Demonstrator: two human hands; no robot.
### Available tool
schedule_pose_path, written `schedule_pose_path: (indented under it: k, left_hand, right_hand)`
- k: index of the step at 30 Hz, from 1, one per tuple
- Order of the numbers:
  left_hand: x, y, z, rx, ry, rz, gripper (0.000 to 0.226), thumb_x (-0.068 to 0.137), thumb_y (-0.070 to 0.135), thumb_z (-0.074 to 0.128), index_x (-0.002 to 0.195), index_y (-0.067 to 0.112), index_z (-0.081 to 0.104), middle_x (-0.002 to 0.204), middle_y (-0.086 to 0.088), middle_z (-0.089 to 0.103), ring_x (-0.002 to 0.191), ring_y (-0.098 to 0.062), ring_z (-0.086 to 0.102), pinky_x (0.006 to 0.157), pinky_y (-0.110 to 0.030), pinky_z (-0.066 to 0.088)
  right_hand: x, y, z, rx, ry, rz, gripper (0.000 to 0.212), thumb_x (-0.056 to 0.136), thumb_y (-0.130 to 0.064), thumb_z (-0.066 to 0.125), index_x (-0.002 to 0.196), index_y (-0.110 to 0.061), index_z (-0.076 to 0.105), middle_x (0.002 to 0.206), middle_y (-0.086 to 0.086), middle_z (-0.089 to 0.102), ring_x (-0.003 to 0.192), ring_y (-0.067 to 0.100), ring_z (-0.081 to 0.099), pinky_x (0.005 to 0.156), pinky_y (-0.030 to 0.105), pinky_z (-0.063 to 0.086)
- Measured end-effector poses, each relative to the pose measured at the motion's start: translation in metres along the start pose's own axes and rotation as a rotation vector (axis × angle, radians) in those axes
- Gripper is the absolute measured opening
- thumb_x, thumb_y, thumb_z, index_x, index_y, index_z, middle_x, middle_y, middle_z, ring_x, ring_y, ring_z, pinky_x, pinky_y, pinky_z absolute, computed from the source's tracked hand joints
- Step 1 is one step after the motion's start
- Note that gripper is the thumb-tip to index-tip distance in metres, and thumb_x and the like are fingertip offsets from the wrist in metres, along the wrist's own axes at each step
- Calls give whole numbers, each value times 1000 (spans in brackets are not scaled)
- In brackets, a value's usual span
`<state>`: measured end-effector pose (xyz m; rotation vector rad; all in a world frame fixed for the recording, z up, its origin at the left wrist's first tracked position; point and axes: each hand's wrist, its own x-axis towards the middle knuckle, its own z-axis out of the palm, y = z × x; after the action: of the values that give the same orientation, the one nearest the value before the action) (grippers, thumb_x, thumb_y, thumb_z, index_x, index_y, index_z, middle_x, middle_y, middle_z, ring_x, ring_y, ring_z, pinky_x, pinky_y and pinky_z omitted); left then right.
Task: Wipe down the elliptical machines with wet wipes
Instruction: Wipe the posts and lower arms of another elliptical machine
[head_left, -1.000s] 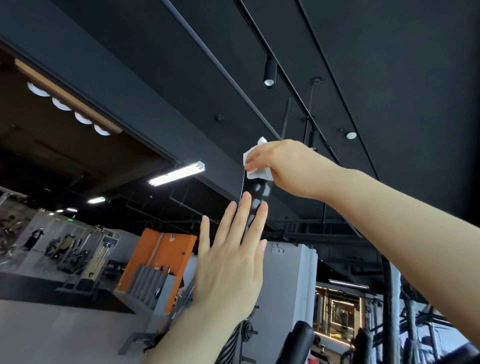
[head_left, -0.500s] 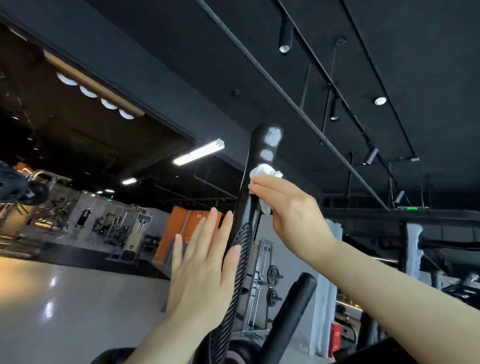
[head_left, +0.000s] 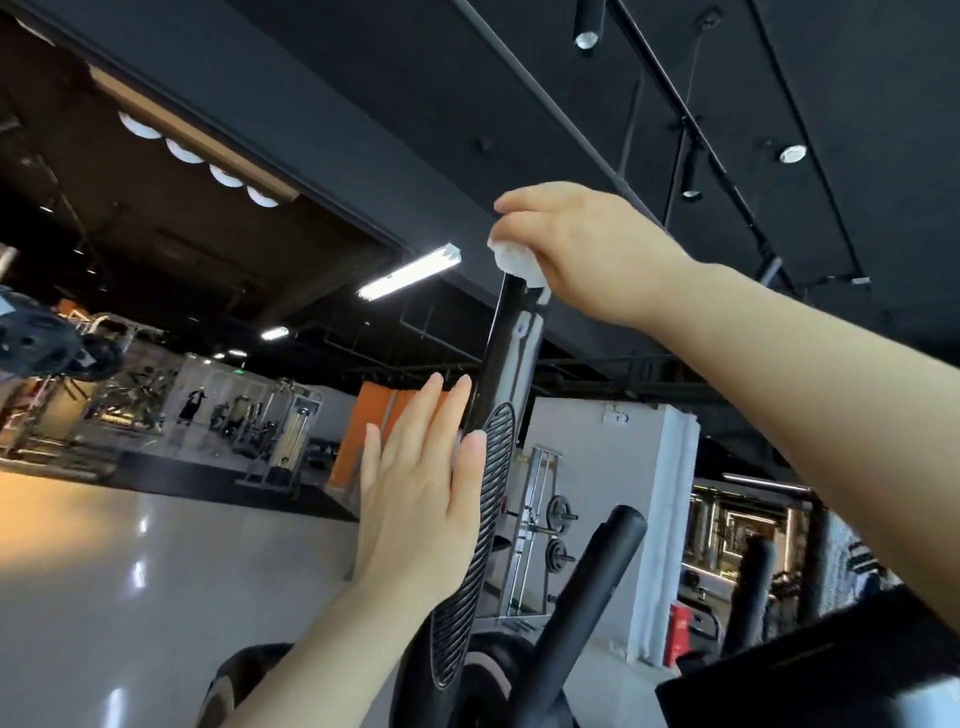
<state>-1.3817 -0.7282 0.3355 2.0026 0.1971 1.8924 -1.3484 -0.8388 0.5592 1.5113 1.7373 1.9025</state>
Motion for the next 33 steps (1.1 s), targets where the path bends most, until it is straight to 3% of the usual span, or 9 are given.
schedule_pose_path:
  k: [2,7,13,17,19,22,26,29,33]
  left_hand:
    - [8,-7,-3,-36,15,33,58,92,66,-6,145,50,12,158,23,15,143,13,2,120,-26,-12]
    - [19,-33,-21,-139,85,45,46,97,56,6,142,53,15,152,31,13,139,20,3,124,-40,3]
    - [17,-46,-31,-227,77,90,47,98,54,10,143,48,22,154,23,22,142,9,15,120,-50,16]
    - [10,-52,-32,-212,42,149,52,99,58,7,146,43,24,159,11,26,145,-2,20,120,-51,16]
    - [11,-57,-34,-200,22,167,54,99,61,5,146,43,24,159,11,26,146,-3,21,121,-50,15]
    - [12,-64,-39,-226,21,144,49,100,54,14,146,41,25,158,12,28,145,-4,23,119,-51,20]
    - [-9,-70,-43,-258,-18,131,53,100,49,21,150,32,32,157,10,31,145,-3,25,120,-37,23]
    - [-32,-78,-45,-282,-56,130,51,101,48,23,149,33,33,156,9,33,144,-3,27,118,-30,23]
    - [-63,-91,-49,-256,-109,111,52,102,48,23,149,30,36,156,11,33,144,-4,27,119,-39,25]
  right_hand:
    - [6,-3,11,-6,-43,-3,28,93,-1,47,111,-10,67,112,7,64,108,30,56,84,46,51]
    - [-18,-42,35,57,25,-7,25,76,6,53,86,-9,71,75,5,65,80,31,60,58,41,53]
    - [-95,-127,52,186,-181,-226,33,91,7,46,101,-14,70,88,3,64,90,26,58,83,40,51]
    - [-95,-134,48,28,-154,-377,32,97,0,41,104,-14,69,93,2,66,95,25,61,93,34,50]
    - [-78,-125,37,-3,-130,-405,27,97,-1,46,106,-7,70,99,8,69,98,29,65,92,39,52]
    - [-37,-88,22,-27,-76,-225,24,96,-8,51,107,-4,71,104,14,70,103,36,65,81,49,56]
    - [-24,-82,24,-19,-235,12,47,95,-33,30,102,-7,68,89,14,68,93,37,64,69,48,54]
    - [-56,-113,43,29,-216,-17,34,94,-23,39,92,-5,68,75,15,64,81,37,65,59,45,55]
    - [-97,-157,68,128,-237,-74,15,90,-4,53,92,-2,67,78,14,67,87,39,63,66,53,55]
